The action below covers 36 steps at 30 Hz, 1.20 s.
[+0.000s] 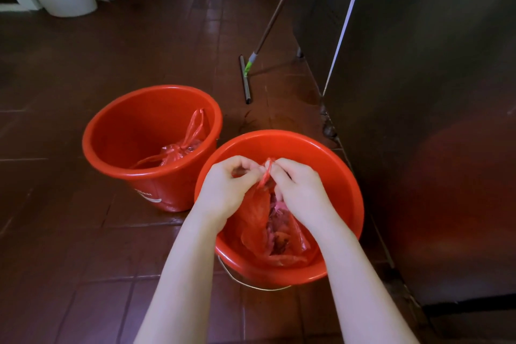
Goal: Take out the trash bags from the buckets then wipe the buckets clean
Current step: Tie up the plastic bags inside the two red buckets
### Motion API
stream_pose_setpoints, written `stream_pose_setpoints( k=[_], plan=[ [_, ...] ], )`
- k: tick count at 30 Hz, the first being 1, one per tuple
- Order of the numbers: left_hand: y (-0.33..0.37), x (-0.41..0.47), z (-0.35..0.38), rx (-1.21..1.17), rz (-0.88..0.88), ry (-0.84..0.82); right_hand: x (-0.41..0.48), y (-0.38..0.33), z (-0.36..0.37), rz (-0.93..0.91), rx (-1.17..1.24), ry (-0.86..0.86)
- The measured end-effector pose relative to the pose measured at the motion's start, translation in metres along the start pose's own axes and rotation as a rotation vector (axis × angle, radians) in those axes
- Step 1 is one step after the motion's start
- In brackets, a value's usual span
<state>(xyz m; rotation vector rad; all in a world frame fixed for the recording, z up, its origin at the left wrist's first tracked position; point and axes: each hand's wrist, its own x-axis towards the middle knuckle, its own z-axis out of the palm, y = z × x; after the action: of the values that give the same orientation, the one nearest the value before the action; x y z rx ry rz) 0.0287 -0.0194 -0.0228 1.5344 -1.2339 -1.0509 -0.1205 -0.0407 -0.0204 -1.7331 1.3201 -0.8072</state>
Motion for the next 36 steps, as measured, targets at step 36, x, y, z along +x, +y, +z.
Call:
stream_pose_setpoints(
  k=[36],
  plan=[
    [-0.015, 0.006, 0.01, 0.104, 0.231, 0.075, 0.002, 0.014, -0.022, 0.204, 0.194, -0.36]
  ],
)
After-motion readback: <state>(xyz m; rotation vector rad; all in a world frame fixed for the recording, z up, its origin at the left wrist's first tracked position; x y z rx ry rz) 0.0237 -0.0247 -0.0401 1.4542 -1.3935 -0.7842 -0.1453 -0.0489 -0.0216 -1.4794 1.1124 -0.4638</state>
